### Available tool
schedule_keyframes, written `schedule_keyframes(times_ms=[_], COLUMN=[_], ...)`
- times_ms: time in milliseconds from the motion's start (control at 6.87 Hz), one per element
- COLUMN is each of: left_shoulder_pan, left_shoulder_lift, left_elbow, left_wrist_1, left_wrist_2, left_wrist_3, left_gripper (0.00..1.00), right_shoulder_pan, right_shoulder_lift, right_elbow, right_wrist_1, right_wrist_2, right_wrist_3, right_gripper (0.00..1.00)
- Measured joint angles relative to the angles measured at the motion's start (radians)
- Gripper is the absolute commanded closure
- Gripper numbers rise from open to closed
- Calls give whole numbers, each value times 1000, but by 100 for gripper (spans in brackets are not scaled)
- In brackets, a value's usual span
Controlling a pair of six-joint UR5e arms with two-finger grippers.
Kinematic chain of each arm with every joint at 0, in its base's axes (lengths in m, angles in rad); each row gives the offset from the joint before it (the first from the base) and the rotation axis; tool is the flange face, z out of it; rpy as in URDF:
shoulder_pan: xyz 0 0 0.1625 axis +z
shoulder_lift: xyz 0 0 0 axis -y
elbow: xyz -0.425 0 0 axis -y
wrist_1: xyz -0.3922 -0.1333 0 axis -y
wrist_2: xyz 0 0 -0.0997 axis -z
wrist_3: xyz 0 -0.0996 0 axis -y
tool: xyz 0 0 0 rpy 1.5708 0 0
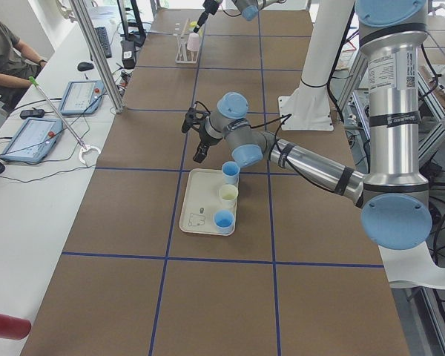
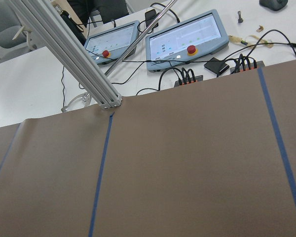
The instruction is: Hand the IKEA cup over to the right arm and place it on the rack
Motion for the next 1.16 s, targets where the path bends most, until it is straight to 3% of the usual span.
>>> schedule_keyframes(times_ms=[291, 582, 1165], left_shoulder_pan=[-55, -105, -123], left_shoulder_lift=[49, 52, 54], left_elbow=[47, 161, 253], left_wrist_1=[123, 152, 153], left_wrist_2=[-21, -27, -29], left_wrist_3=[300, 537, 637], left_gripper=[0, 0, 0], right_shoulder_pan=[-20, -34, -53], right_shoulder_lift=[10, 15, 18], right_elbow=[-9, -16, -18], right_wrist_1=[3, 28, 45], right_wrist_2=[37, 44, 48], right_wrist_3=[40, 59, 66], right_gripper=[0, 0, 0])
